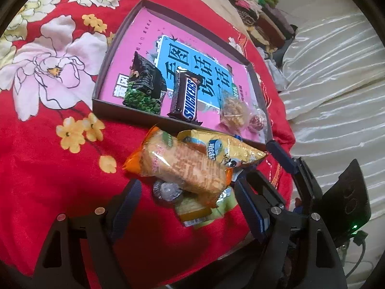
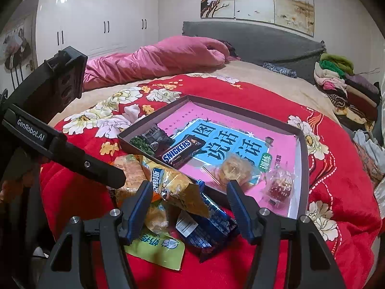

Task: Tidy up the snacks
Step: 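Move both tools down toward the snack pile beside the tray, then grasp the orange-capped bread stick bag with the left tool while the right grasps the yellow bag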

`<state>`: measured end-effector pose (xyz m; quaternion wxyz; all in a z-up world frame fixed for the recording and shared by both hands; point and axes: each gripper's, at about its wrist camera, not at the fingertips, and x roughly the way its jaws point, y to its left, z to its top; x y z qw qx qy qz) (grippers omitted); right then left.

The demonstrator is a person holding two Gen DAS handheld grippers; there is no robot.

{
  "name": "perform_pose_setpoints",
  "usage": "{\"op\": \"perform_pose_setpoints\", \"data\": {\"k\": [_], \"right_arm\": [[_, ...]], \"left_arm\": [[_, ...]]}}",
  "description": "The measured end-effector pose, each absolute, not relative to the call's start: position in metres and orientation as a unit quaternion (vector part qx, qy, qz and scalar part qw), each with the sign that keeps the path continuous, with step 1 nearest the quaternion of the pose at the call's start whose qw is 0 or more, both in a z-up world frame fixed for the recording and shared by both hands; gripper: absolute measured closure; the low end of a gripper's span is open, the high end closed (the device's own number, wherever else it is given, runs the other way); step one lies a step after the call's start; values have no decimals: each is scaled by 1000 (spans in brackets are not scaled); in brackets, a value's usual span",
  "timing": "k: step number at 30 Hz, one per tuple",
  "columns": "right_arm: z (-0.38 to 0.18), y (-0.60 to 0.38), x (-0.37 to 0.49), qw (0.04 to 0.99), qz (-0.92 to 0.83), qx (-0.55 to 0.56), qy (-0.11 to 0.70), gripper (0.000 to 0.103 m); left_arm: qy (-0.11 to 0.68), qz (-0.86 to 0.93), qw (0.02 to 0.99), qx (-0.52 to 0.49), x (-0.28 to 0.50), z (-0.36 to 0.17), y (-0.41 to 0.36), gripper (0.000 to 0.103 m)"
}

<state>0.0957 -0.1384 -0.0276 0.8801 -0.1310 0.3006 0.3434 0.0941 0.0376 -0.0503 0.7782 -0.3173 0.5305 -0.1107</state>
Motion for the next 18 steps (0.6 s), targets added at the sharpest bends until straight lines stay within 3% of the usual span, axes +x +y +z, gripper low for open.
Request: {"op": "perform_pose_setpoints", "data": {"k": [14, 18], "right_arm": [[-36, -130, 101, 875, 345, -148, 306, 40], [-39, -126, 104, 870, 355, -153, 306, 40]], "left_arm": [[520, -114, 756, -381, 108, -66, 44, 25], [517, -109, 757, -385, 111, -67, 47, 34]]}}
